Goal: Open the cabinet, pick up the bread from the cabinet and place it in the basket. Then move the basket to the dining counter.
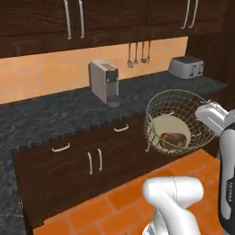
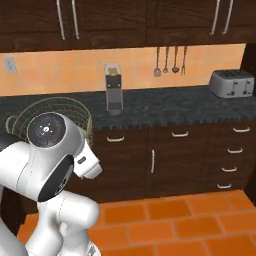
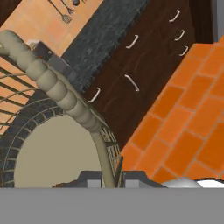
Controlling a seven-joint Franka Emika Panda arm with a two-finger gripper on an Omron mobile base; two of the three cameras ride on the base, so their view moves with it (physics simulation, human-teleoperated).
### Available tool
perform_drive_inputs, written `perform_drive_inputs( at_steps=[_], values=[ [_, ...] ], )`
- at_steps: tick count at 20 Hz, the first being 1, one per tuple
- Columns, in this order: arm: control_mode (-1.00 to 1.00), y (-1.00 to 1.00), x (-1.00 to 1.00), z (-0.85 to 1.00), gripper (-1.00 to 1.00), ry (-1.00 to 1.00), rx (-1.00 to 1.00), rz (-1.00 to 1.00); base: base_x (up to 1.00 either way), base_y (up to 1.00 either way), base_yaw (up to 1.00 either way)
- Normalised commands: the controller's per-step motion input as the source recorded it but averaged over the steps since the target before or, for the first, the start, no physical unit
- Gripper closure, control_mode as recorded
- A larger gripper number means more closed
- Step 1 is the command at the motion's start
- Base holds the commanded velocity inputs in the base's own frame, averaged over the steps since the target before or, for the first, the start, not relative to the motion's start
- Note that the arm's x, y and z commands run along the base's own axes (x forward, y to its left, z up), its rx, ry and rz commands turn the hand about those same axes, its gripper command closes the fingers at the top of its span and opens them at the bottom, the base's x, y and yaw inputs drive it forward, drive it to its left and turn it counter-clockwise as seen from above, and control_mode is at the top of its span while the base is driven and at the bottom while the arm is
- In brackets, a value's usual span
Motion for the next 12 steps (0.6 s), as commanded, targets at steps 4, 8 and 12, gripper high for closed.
perform_drive_inputs(
  at_steps=[4, 8, 12],
  values=[
    [1.00, 0.00, 0.00, 0.00, 1.00, 0.00, 0.00, 0.00, 0.00, 0.00, -1.00],
    [1.00, 0.00, 0.00, 0.00, 1.00, 0.00, 0.00, 0.00, 0.00, 0.00, -1.00],
    [1.00, 0.00, 0.00, 0.00, 1.00, 0.00, 0.00, 0.00, 0.00, -0.16, -0.95]
  ],
)
